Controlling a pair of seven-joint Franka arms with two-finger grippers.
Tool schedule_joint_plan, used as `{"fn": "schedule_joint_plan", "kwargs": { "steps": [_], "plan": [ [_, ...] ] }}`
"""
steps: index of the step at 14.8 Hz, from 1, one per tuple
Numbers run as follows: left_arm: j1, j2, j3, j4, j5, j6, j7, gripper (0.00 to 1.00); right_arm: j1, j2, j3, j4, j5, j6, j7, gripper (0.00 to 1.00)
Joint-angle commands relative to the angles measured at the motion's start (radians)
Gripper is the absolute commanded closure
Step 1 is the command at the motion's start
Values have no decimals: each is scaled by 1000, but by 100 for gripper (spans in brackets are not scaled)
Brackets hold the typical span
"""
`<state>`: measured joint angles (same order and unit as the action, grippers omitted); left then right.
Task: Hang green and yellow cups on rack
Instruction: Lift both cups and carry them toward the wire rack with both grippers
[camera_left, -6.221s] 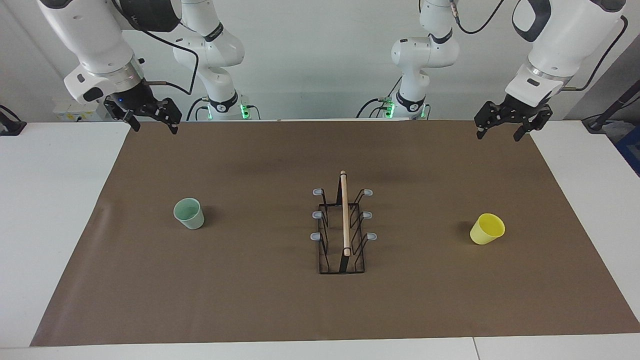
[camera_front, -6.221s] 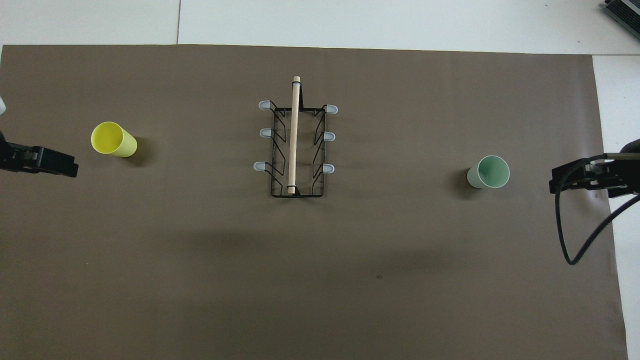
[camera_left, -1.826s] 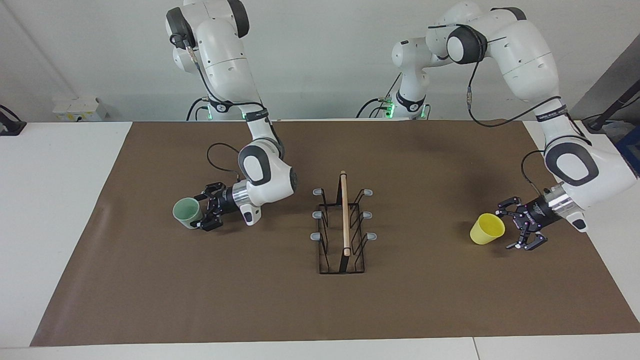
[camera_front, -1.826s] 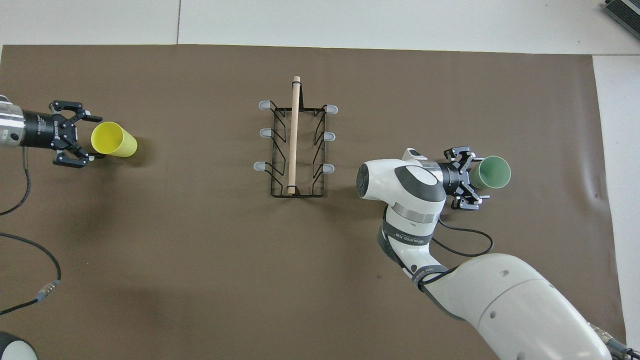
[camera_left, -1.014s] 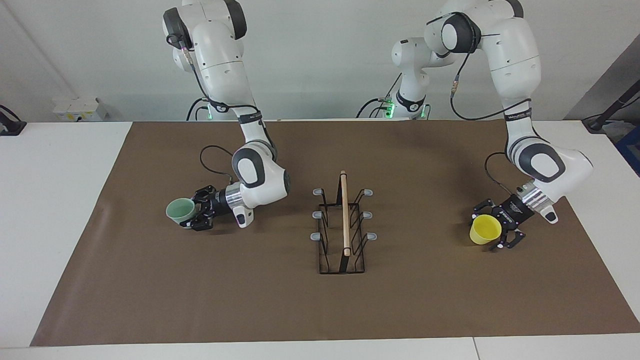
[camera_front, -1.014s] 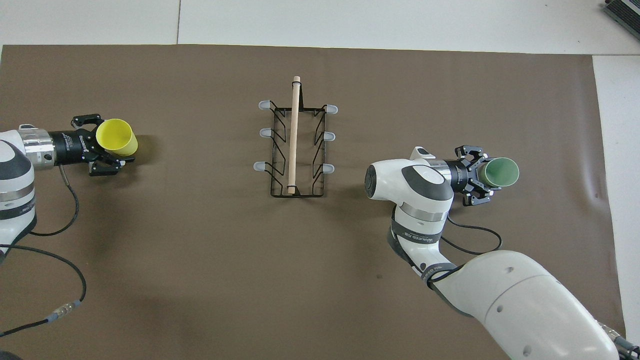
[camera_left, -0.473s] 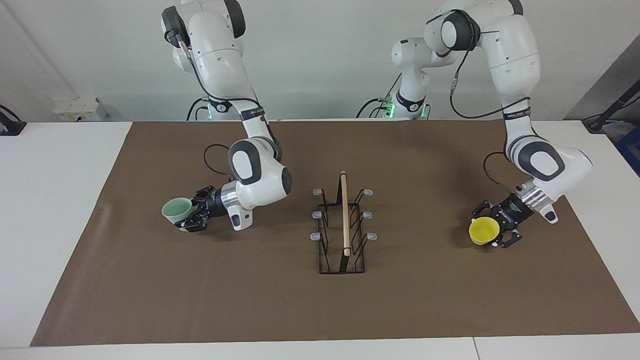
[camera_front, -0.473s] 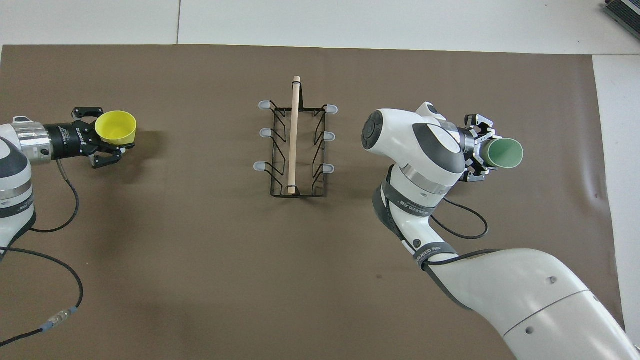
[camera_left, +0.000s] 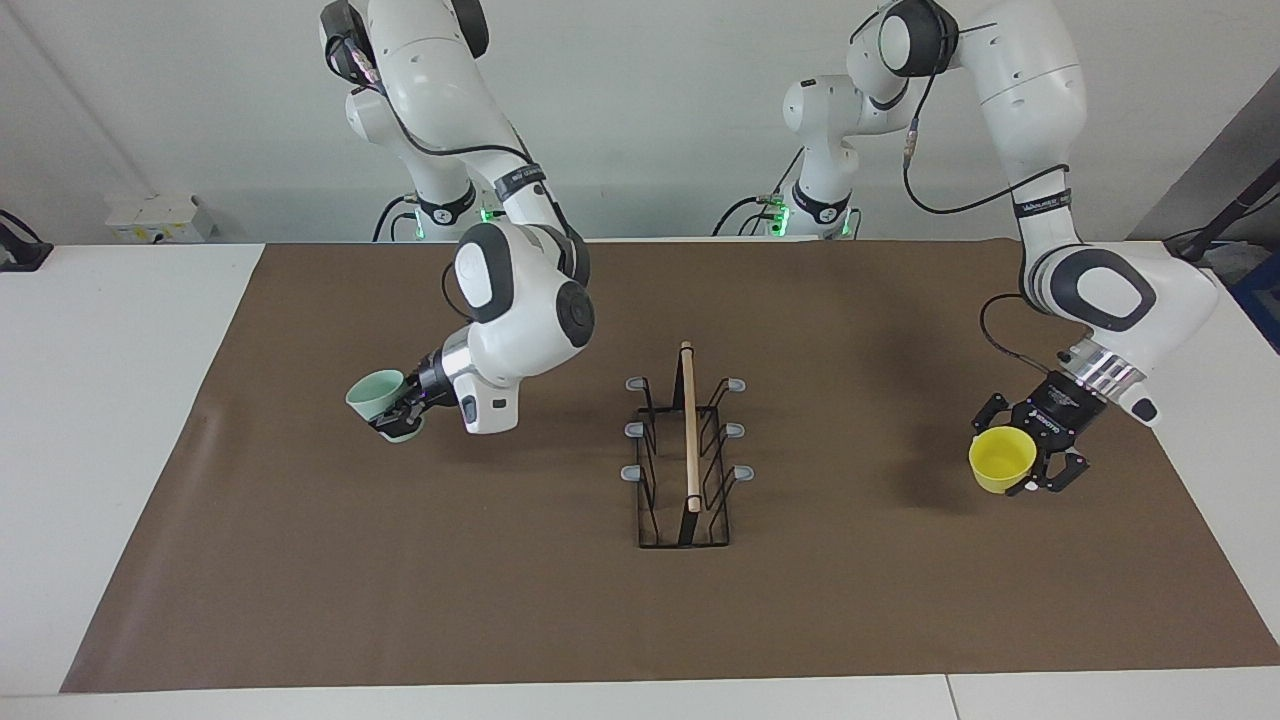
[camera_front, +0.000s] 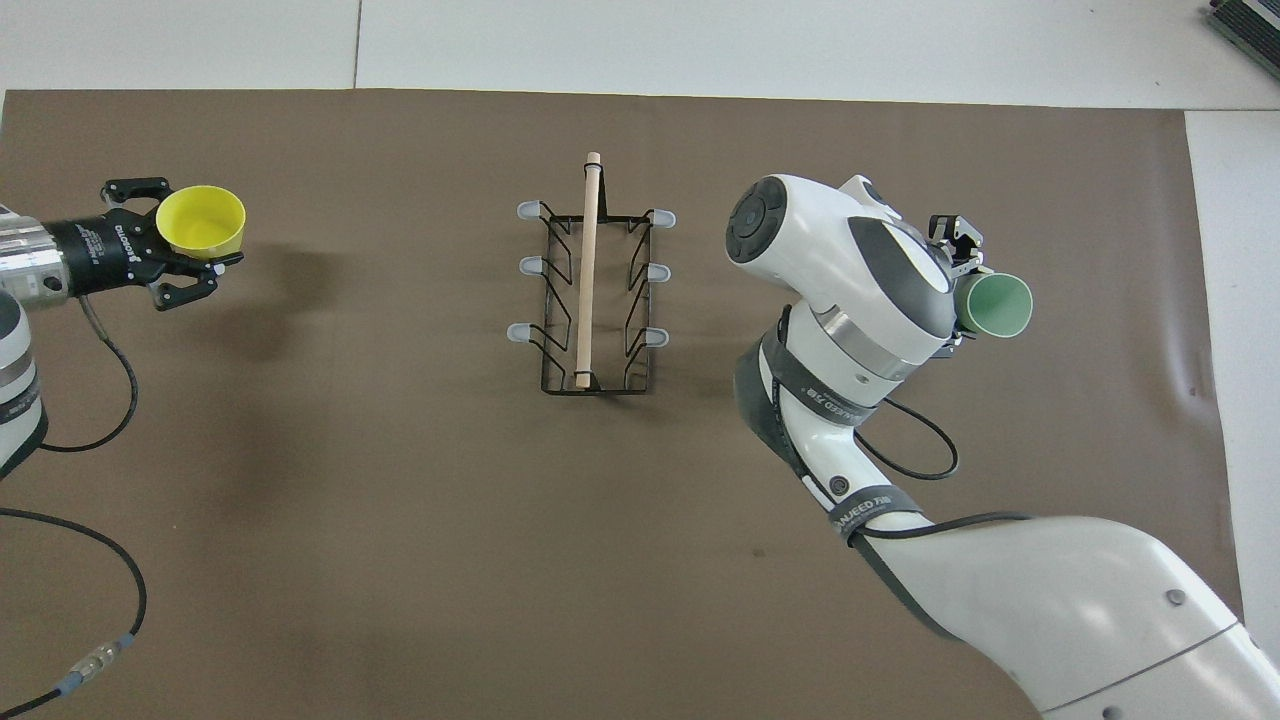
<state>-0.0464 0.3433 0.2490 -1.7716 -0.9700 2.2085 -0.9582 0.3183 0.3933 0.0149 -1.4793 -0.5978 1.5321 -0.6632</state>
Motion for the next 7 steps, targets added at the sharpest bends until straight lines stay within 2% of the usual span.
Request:
{"fn": "schedule_joint_plan", "kwargs": {
  "steps": [1,4,7],
  "plan": [
    [-26,-70,-16,-16,126,22,1,100,-39,-51,14,8,126,16,-12,100],
    [-47,-118,-45,-14,322,20,-7,100,-65,-109,7,8,283,86,-10,100],
    [-47,-165,-135,-14,547,19,-135,100,-88,-135,8,8,372,103,5,100]
  ]
}}
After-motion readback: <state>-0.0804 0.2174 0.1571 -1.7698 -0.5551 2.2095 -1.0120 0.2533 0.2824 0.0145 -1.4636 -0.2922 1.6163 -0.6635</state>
